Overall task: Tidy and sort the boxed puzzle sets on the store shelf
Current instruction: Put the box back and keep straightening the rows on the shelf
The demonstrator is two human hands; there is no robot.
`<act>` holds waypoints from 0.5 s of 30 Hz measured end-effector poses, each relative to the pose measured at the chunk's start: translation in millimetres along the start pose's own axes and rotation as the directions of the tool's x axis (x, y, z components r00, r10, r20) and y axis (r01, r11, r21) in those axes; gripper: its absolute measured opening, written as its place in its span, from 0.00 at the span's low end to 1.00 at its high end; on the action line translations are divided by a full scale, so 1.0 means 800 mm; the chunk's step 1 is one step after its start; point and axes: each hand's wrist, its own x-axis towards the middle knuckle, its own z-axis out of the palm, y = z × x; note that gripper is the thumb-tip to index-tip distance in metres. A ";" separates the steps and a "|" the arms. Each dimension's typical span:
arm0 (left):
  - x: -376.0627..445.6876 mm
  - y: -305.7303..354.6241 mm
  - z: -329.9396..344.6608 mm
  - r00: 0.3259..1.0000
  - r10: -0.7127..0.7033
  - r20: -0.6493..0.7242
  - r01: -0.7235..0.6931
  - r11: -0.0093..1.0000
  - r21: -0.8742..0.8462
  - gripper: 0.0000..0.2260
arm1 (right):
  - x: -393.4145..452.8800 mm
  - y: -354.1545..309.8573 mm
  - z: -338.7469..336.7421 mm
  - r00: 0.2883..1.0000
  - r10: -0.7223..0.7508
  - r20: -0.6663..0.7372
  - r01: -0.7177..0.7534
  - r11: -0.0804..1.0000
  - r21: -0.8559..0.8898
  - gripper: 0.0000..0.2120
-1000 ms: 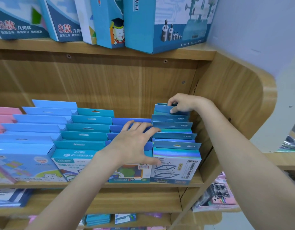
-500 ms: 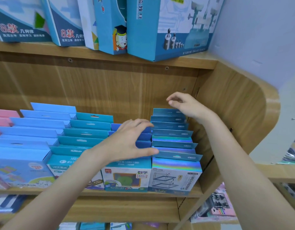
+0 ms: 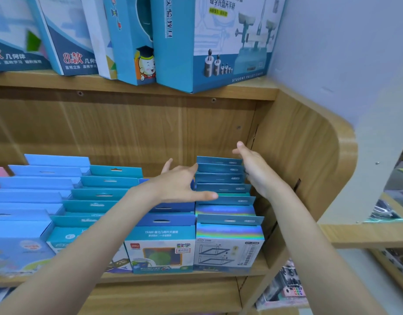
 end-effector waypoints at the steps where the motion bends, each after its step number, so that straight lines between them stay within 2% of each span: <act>1: -0.001 0.001 0.000 1.000 0.005 0.003 -0.005 1.000 -0.003 0.40 | -0.001 0.000 0.000 1.000 0.003 0.002 -0.003 1.000 0.015 0.27; 5: -0.006 0.002 -0.005 0.998 -0.068 0.003 0.068 0.998 -0.016 0.40 | -0.002 0.001 -0.001 1.000 0.009 -0.009 -0.009 1.000 0.025 0.27; 8: -0.006 0.000 -0.011 0.989 -0.126 0.074 0.129 0.991 -0.036 0.44 | -0.005 0.000 -0.001 0.998 0.059 -0.017 -0.057 0.996 0.070 0.26; 15: 0.002 -0.006 -0.011 0.989 -0.053 0.136 0.082 0.973 -0.215 0.37 | -0.013 0.000 -0.001 0.997 0.073 0.001 -0.072 0.986 0.152 0.24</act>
